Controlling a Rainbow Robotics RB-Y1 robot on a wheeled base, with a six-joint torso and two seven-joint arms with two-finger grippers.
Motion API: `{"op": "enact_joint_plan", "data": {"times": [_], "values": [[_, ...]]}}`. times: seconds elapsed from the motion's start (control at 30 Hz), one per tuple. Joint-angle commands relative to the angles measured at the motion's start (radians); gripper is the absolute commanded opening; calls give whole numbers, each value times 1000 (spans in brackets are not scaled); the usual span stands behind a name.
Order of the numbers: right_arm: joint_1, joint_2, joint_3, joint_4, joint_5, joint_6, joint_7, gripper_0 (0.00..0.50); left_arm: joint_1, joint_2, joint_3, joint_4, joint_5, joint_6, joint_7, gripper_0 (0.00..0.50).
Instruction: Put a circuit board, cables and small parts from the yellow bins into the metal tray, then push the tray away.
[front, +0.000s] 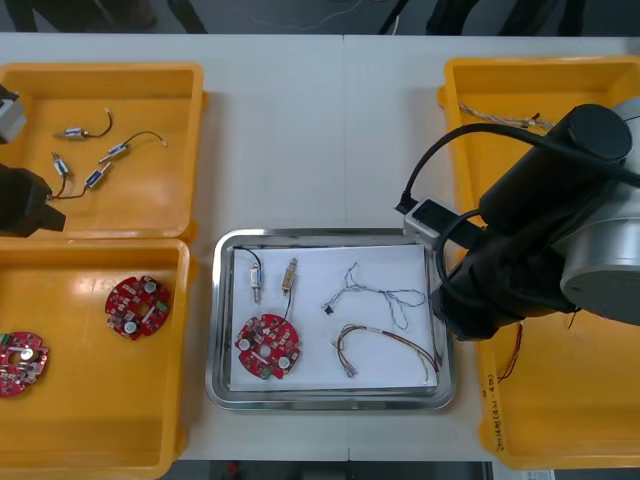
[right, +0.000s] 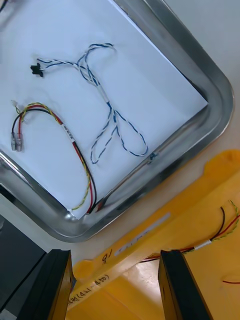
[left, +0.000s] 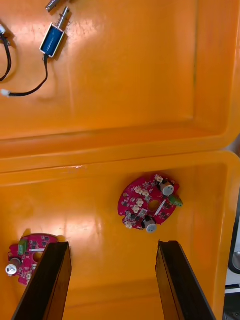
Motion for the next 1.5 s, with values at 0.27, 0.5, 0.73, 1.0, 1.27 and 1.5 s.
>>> {"op": "enact_joint_plan", "data": {"times": [0.27, 0.5, 0.73, 1.0, 1.27, 1.5], "values": [[-91, 241, 160, 40, 95, 4, 0, 500, 151, 48, 136, -128, 5, 7, -47, 500], [-126, 299, 280, 69, 152, -19, 29, 500, 185, 48, 181, -136, 20, 7, -52, 500], [-152, 274, 375, 74, 179, -68, 164, 500, 192, 48, 189, -136, 20, 7, -52, 500], [-175, 256, 482, 94, 205, -148, 307, 500, 192, 48, 189, -136, 20, 7, -52, 500], [-178, 262, 516, 212, 170, -216, 367, 500, 192, 48, 189, -136, 20, 7, -52, 500], [-185, 268, 574, 246, 198, -254, 371, 500, 192, 48, 189, -136, 20, 7, -52, 500]]}}
